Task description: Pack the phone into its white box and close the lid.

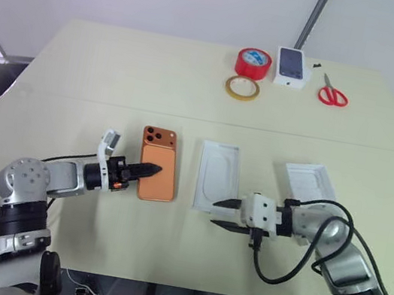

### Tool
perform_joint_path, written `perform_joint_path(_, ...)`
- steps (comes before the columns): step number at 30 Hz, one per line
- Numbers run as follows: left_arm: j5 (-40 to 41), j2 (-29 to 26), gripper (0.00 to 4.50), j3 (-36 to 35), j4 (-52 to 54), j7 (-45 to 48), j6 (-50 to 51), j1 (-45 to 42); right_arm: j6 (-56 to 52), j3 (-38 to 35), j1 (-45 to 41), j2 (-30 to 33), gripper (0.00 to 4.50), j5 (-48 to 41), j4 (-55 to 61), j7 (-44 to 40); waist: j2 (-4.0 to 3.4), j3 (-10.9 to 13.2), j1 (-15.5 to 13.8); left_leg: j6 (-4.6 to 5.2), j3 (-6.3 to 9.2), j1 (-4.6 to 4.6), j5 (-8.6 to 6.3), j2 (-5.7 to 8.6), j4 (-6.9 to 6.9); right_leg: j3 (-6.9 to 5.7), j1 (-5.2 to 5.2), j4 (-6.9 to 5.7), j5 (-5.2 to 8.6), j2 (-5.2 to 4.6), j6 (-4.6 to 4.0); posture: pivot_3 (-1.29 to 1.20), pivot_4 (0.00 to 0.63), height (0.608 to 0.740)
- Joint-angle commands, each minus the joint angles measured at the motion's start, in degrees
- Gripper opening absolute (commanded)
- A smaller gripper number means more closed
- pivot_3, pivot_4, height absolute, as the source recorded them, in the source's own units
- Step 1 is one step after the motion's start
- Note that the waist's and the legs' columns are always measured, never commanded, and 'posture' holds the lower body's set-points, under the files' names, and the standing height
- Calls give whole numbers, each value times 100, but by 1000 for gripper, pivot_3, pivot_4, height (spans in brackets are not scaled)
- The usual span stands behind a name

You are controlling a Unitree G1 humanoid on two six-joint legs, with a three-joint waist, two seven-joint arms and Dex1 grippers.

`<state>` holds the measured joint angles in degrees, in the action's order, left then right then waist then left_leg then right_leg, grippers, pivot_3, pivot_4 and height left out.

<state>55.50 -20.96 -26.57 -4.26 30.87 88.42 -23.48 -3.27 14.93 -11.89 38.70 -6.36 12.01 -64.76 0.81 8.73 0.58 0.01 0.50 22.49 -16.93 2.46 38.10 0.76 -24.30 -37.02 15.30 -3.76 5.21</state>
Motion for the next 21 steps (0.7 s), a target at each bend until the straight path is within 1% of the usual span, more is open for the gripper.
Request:
perform_joint_path(1, 188, -60, 0, -49, 112, 112, -60, -130, 188, 44, -37, 5, 1870, 66, -33, 24, 0, 0, -1, 2, 0, 0, -1, 0, 0, 0, 0, 0, 0, 0, 0, 0, 150, 740)
perform_joint_path(2, 202, -47, 0, -66, 88, 92, -41, -166, 235, 83, -35, 31, 1870, 128, -102, 20, 0, 0, -1, 2, 0, 0, -1, 0, 0, 0, 0, 0, 0, 0, 0, 0, 150, 740)
perform_joint_path(4, 247, 34, 0, -150, 46, 13, -5, -263, 146, 92, -40, 33, 1331, 79, -141, -14, 1, 1, -2, 2, 0, 0, -1, 0, 0, 0, 0, 0, 0, 0, 0, 0, 150, 740)
perform_joint_path(5, 263, 69, 0, -187, 28, -24, 19, -300, 140, 90, -42, 29, 1012, 67, -143, -18, 1, 1, -2, 3, 0, 0, -1, 0, 0, 0, 0, 0, 0, 0, 0, 0, 150, 740)
perform_joint_path(7, 324, 248, 0, -360, -31, -218, 62, -485, 172, 107, -102, -16, 81, 98, -172, 21, 2, 1, -4, 3, 0, 0, -2, 0, 0, 0, 0, 0, 0, 0, 0, 0, 150, 740)
perform_joint_path(14, 522, 1073, 0, -922, -270, -1089, 3, -1376, 254, 411, -590, -443, 30, 392, -461, 248, 26, 15, 1, -13, 0, 0, 8, 0, 5, -1, 0, -6, 0, 5, 1, 0, 150, 740)
perform_joint_path(17, 329, 1310, 0, -713, -388, -1242, -245, -1534, 170, 557, -1017, -800, 30, 695, -876, 561, 27, 16, 22, -17, 0, 0, 10, 0, 6, -1, -1, -8, -1, 7, 1, 0, 150, 740)
perform_joint_path(19, 234, 1347, 0, -534, -433, -1224, -367, -1529, 127, 570, -1158, -909, 30, 703, -1013, 591, 27, 16, 13, -21, -1, -1, 12, 0, 5, -1, -3, -10, -1, 9, 2, 0, 150, 740)
perform_joint_path(21, 118, 1332, 0, -326, -545, -1175, -508, -1493, -8, 539, -1201, -948, 665, 595, -967, 543, 26, 16, 7, -21, -1, 0, 13, 0, 5, -1, -4, -11, -1, 10, 1, 0, 150, 740)
